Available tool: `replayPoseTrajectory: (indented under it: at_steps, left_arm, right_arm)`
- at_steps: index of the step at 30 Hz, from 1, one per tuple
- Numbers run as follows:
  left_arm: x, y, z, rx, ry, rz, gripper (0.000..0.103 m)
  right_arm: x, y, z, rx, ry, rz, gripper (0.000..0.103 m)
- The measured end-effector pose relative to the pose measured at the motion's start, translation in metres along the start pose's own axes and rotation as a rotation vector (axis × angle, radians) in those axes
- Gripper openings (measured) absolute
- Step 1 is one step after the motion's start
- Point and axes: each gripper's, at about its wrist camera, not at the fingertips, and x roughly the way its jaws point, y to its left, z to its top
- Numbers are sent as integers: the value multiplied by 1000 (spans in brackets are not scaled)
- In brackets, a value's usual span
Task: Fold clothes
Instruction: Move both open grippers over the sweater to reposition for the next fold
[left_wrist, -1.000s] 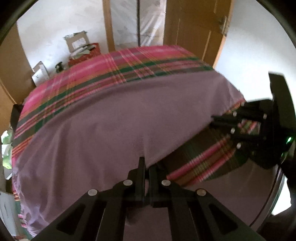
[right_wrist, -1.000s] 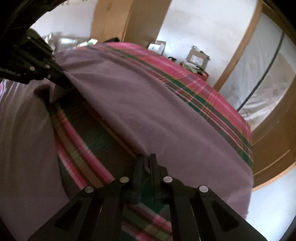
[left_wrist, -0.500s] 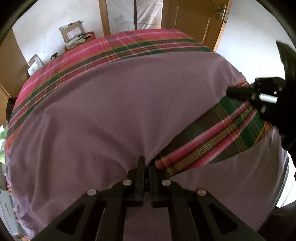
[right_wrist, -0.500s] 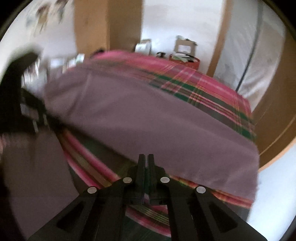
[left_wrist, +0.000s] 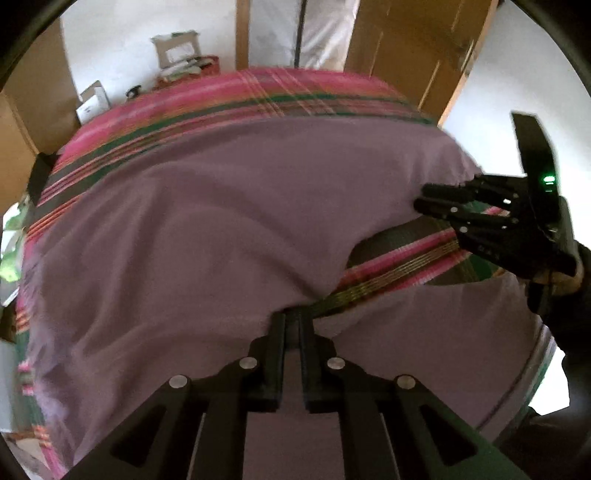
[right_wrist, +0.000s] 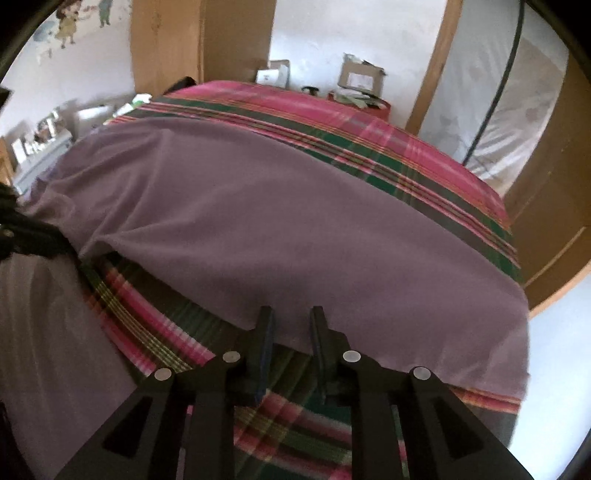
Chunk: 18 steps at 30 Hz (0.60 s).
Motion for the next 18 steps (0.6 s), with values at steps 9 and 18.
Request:
replayPoseTrajectory:
  at_steps: [9,18]
  left_arm:
    - [-71,112,-68,-300,-130,117,8]
    - [-65,177,-113,-466,-85,158,8]
  right_arm:
    - [-41,91,43,-103,-150,88,21]
    - [-4,200,83,-159,-139,234,26]
